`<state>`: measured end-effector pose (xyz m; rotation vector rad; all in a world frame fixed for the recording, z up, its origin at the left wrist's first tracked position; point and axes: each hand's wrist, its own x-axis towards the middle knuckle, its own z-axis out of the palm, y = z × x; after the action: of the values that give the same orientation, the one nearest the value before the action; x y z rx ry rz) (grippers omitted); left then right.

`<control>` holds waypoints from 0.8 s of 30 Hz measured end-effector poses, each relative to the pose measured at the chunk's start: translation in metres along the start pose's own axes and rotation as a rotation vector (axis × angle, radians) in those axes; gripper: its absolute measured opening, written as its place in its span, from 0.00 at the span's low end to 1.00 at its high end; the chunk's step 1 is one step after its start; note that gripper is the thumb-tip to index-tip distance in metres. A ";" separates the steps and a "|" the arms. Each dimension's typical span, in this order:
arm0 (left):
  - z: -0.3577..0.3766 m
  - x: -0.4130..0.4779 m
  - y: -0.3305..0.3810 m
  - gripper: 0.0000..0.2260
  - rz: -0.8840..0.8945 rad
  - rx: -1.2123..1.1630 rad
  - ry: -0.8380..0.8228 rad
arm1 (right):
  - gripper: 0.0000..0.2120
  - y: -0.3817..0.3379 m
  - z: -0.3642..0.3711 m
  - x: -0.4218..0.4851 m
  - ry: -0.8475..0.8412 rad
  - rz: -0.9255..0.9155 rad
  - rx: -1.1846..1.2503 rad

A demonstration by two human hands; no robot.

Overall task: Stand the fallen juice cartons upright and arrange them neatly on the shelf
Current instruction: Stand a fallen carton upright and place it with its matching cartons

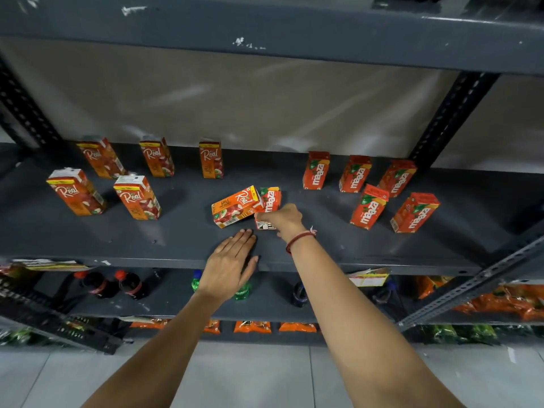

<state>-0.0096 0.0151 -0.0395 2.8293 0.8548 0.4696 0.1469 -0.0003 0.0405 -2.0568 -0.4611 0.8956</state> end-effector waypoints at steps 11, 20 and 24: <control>0.004 -0.001 0.001 0.26 -0.009 -0.008 0.021 | 0.32 0.010 -0.011 0.012 -0.030 0.078 0.125; 0.003 -0.002 0.002 0.26 -0.027 -0.006 0.002 | 0.24 0.025 -0.027 -0.008 0.087 -0.192 0.252; 0.003 -0.003 0.002 0.26 -0.033 -0.004 0.007 | 0.25 0.027 -0.028 -0.020 0.045 -0.285 0.263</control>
<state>-0.0098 0.0120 -0.0432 2.8067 0.8994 0.4771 0.1544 -0.0435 0.0383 -1.7173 -0.5637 0.6970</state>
